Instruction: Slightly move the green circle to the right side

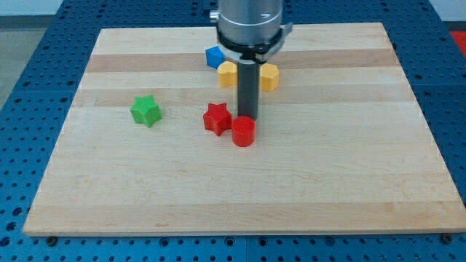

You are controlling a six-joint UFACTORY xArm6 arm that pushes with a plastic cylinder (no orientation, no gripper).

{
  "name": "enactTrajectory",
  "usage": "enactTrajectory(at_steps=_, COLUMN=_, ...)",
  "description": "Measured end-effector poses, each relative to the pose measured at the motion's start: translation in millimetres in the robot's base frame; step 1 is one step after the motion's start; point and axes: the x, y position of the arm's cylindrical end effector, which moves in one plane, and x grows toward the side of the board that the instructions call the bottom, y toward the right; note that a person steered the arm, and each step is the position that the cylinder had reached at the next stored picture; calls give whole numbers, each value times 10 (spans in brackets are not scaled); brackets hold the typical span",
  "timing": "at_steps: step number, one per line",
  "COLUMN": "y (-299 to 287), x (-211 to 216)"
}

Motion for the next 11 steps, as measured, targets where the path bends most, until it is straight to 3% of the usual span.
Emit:
enactTrajectory(at_steps=3, y=-459, x=-123)
enactTrajectory(at_steps=9, y=3, x=-265)
enactTrajectory(at_steps=10, y=43, x=-200)
enactTrajectory(at_steps=11, y=54, x=133)
